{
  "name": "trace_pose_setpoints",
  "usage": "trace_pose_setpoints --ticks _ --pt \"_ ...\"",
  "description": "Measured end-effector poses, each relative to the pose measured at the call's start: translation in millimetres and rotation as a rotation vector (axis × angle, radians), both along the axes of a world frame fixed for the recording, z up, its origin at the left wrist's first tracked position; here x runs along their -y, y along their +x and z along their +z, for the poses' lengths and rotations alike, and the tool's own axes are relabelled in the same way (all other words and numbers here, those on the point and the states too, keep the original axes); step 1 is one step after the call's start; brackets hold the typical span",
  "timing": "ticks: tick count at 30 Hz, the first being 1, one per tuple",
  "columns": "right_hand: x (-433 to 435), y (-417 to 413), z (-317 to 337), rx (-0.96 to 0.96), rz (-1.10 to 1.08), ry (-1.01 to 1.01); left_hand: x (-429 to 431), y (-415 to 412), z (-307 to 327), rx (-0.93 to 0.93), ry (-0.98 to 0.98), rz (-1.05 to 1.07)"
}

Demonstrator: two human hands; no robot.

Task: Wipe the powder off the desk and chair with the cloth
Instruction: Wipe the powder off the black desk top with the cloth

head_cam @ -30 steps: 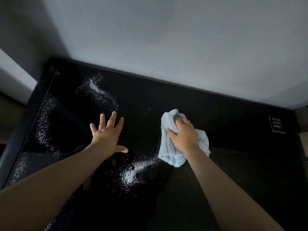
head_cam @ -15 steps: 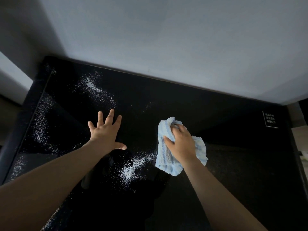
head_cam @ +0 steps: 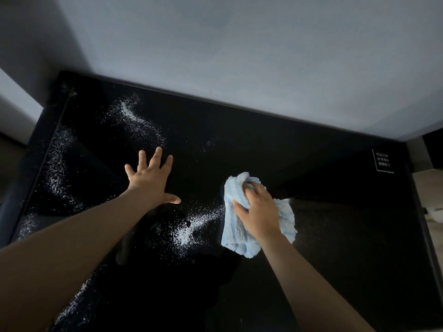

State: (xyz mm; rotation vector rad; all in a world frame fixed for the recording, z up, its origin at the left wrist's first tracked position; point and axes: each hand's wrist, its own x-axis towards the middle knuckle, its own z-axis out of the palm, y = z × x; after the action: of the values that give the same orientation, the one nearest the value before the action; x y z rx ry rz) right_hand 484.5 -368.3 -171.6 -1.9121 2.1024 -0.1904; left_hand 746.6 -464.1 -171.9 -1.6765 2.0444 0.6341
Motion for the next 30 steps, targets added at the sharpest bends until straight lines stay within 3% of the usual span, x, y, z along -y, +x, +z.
trace_pose_setpoints --ticks 11,20,30 --pt "-43.0 8.8 1.1 0.013 -0.035 0.040 -49.0 13.2 18.8 -0.136 0.038 -0.064" --pt "-80.2 21.2 2.6 0.032 -0.102 0.061 -108.7 38.8 17.7 -0.029 0.113 -0.211" --pt "-126.3 34.9 3.7 0.011 -0.152 0.088 -144.9 55.7 9.9 0.019 0.123 -0.197"
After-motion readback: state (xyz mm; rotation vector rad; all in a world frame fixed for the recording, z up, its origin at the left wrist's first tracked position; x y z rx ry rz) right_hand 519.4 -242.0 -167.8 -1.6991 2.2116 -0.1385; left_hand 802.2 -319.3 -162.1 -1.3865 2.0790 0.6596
